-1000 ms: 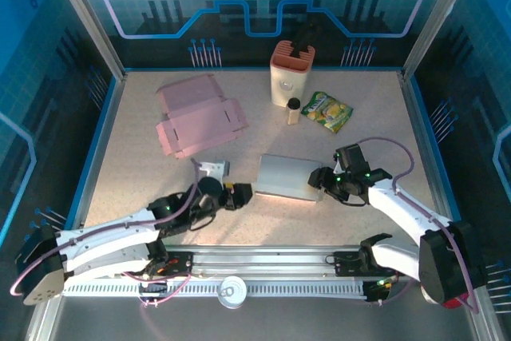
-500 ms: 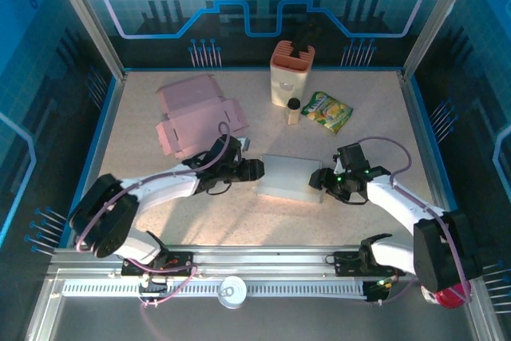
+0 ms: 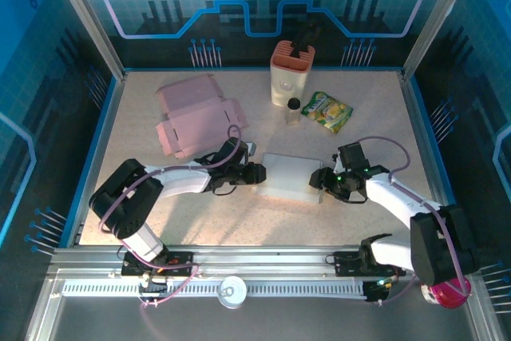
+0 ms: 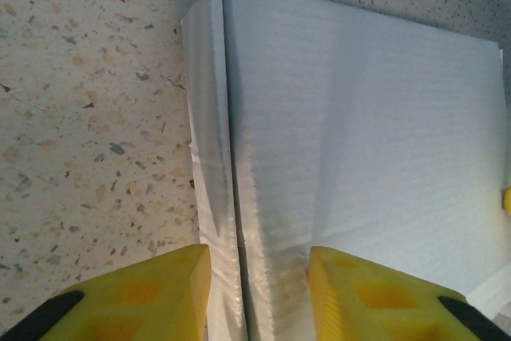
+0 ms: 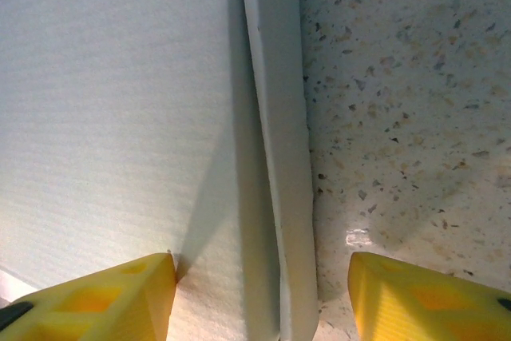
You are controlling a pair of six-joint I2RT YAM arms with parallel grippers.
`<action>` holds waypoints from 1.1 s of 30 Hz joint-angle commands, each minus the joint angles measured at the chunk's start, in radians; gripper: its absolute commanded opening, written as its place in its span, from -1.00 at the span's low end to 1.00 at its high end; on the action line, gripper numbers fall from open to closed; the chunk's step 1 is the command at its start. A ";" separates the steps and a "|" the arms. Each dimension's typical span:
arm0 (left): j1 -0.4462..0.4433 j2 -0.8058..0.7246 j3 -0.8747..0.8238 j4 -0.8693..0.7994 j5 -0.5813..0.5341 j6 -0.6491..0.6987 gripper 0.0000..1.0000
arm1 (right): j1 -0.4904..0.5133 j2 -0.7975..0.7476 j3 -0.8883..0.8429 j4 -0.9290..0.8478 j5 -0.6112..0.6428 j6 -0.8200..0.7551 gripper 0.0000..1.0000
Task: Fold the paper box
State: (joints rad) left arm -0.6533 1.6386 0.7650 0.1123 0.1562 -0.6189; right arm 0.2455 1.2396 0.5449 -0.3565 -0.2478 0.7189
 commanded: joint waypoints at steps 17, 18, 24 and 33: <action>0.006 -0.004 -0.090 0.066 0.001 -0.007 -0.55 | -0.006 0.103 0.015 0.059 -0.024 -0.057 -0.23; 0.005 -0.010 -0.099 0.072 0.000 -0.011 -0.57 | -0.003 0.107 0.017 0.060 -0.028 -0.056 -0.25; 0.005 -0.054 -0.150 0.073 -0.029 -0.020 -0.64 | 0.012 0.134 0.054 0.053 -0.045 -0.074 -0.42; 0.014 -0.092 -0.193 0.066 -0.040 -0.018 -0.60 | 0.014 0.149 0.061 0.047 -0.045 -0.102 -0.47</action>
State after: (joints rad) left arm -0.6502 1.5555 0.6003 0.2337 0.1287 -0.6296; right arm 0.2504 1.3712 0.5919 -0.2779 -0.3164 0.6353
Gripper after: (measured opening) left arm 0.200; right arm 0.262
